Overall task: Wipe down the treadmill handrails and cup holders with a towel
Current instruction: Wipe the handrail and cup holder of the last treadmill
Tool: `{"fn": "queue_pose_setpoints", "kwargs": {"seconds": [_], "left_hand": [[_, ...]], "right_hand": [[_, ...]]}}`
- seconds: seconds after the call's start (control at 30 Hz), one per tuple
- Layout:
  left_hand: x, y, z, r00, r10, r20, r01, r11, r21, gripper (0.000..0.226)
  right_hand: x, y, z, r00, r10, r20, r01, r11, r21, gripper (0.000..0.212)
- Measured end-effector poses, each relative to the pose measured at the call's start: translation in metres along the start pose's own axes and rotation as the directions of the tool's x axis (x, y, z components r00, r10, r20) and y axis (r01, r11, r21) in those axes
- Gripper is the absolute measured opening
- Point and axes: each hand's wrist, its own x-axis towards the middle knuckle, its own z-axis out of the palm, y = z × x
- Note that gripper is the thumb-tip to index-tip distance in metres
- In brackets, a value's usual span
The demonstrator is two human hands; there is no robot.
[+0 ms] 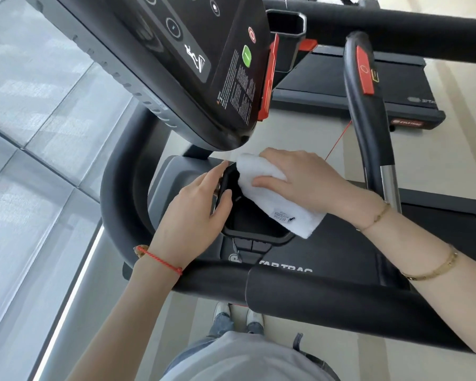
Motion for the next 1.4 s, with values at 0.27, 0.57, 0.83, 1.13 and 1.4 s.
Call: {"fn": "queue_pose_setpoints", "kwargs": {"seconds": [0.27,0.57,0.83,1.13,1.4], "left_hand": [[0.0,-0.001,0.0,1.0,0.004,0.021,-0.004,1.0,-0.009,0.049],[0.0,-0.001,0.0,1.0,0.003,0.007,-0.003,1.0,0.015,0.05],[0.0,-0.001,-0.001,1.0,0.003,0.007,-0.003,1.0,0.007,0.049],[0.012,-0.006,-0.008,0.994,0.08,0.07,-0.078,0.997,-0.021,0.05],[0.039,-0.009,-0.01,0.973,0.152,0.171,-0.152,0.988,-0.01,0.048]], "right_hand": [[0.022,-0.012,-0.001,0.995,-0.084,0.051,0.085,0.996,-0.015,0.043],[-0.013,0.004,0.01,0.971,0.226,-0.076,-0.206,0.954,0.216,0.038],[0.003,-0.011,-0.001,0.981,0.193,0.007,-0.192,0.966,0.174,0.048],[-0.038,-0.021,0.02,0.86,0.503,-0.081,-0.43,0.801,0.417,0.052],[-0.016,-0.023,0.01,0.854,0.521,-0.014,-0.464,0.772,0.435,0.031]]}}
